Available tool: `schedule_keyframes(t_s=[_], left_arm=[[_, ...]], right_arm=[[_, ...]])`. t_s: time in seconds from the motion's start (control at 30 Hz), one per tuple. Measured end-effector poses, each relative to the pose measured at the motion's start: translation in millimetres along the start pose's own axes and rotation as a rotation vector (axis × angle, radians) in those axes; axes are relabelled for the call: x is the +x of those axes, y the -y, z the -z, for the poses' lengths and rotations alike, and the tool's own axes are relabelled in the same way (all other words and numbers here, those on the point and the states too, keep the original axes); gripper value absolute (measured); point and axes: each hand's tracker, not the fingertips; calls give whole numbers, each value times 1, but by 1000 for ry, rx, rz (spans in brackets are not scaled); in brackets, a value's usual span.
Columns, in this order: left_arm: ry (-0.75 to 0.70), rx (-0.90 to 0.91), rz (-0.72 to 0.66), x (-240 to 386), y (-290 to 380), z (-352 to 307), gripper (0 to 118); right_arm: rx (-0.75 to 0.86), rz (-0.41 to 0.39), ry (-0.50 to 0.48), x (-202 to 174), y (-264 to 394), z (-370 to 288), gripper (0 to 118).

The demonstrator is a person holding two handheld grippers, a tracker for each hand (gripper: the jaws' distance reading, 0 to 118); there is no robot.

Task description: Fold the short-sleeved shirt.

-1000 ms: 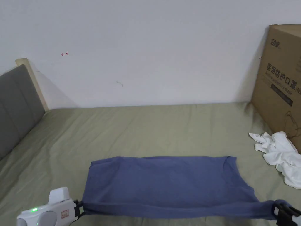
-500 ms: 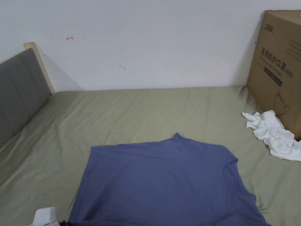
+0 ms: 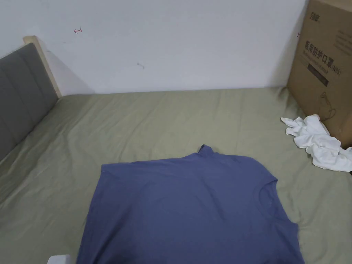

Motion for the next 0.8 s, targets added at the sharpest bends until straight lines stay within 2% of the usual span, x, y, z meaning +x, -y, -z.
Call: schedule_keyframes(t_s=[0.07, 0.1, 0.13, 0.17, 0.2, 0.23, 0.3, 0.33, 0.43, 0.6, 0.77, 0.8], left_arm=[[-20, 8, 9, 3, 3, 3, 38], [-35, 4, 14, 4, 3, 2, 54], [-55, -3, 11, 4, 1, 0, 67], [-55, -1, -2, 9, 0, -7, 67], [-44, 5, -15, 11, -3, -15, 71], [-21, 24, -27, 13, -7, -24, 77], [28, 141, -36, 21, -20, -48, 91], [29, 197, -42, 27, -28, -62, 93], [63, 341, -50, 45, -50, -102, 93], [73, 612, 31, 81, -75, -157, 93], [31, 806, 36, 110, -86, -184, 92], [19, 842, 43, 114, -87, -188, 89]], right_arm=[[-10, -17, 18, -3, 0, 9, 2], [-10, -13, 16, -5, -1, 8, 4], [-9, -10, 13, -6, -2, 5, 14], [-3, -4, 13, -7, -4, 0, 14], [17, 5, 11, -9, -8, -13, 19], [46, 7, 7, -10, -12, -22, 33], [145, -20, -33, -16, -29, -47, 92], [208, -33, -38, -14, -39, -58, 103], [401, -84, -45, -26, -66, -104, 104], [702, -134, -57, -59, -96, -176, 104], [885, -172, 16, -85, -104, -205, 104], [904, -175, 40, -89, -104, -207, 103]])
